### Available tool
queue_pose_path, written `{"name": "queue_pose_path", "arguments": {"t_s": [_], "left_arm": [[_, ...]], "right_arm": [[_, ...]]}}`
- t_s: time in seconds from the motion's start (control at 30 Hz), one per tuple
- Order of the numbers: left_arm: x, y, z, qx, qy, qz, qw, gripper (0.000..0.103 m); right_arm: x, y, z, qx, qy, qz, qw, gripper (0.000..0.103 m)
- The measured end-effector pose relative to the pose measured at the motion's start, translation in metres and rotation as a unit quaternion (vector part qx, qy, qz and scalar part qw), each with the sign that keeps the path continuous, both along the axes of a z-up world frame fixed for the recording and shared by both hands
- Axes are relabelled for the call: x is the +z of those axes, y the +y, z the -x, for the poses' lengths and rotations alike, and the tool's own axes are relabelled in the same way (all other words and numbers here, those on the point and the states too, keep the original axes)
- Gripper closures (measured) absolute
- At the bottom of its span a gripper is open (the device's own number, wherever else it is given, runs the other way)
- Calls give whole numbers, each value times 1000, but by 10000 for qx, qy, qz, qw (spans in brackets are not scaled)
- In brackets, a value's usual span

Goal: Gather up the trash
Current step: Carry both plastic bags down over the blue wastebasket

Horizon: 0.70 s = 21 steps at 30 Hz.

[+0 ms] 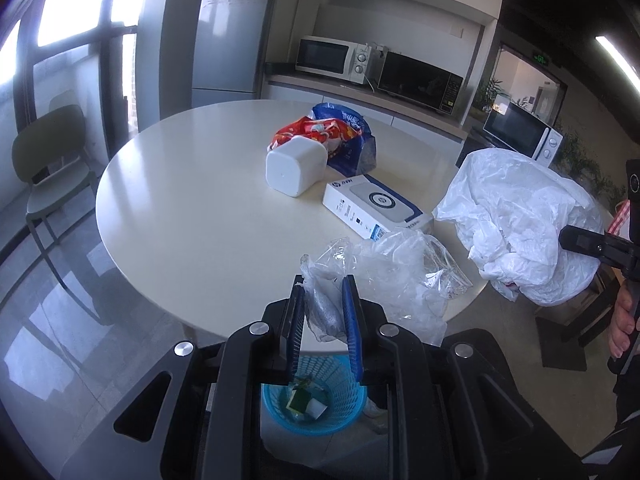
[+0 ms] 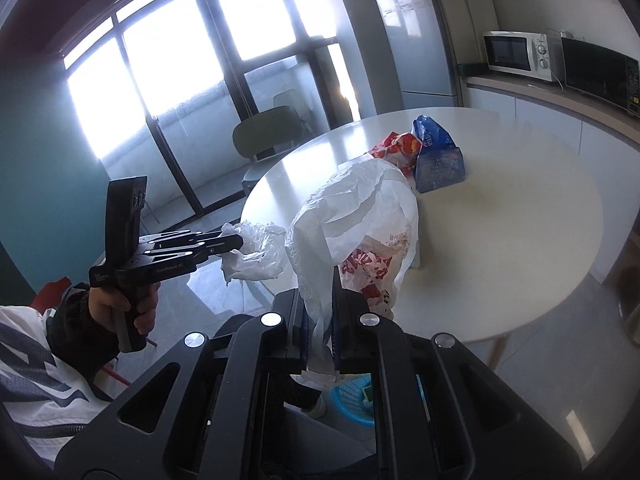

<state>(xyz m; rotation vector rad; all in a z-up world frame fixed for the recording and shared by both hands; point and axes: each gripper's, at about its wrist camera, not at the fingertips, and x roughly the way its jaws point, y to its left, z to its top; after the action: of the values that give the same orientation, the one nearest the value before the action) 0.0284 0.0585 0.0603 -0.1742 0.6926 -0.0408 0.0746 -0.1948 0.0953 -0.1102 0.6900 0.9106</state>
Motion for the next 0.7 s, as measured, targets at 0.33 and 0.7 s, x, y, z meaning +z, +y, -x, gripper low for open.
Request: {"name": "queue_pose_path", "arguments": {"t_s": [0.33,0.7], "left_arm": [[-24,-18,29,-161,288,57,9994,85],[-46,-36,48,-339,589,55,9977,85]], "right_arm": [[-26,-5,40,198,346,217,9990,96],[-52,-5,56,298,725,211,9967,96]]}}
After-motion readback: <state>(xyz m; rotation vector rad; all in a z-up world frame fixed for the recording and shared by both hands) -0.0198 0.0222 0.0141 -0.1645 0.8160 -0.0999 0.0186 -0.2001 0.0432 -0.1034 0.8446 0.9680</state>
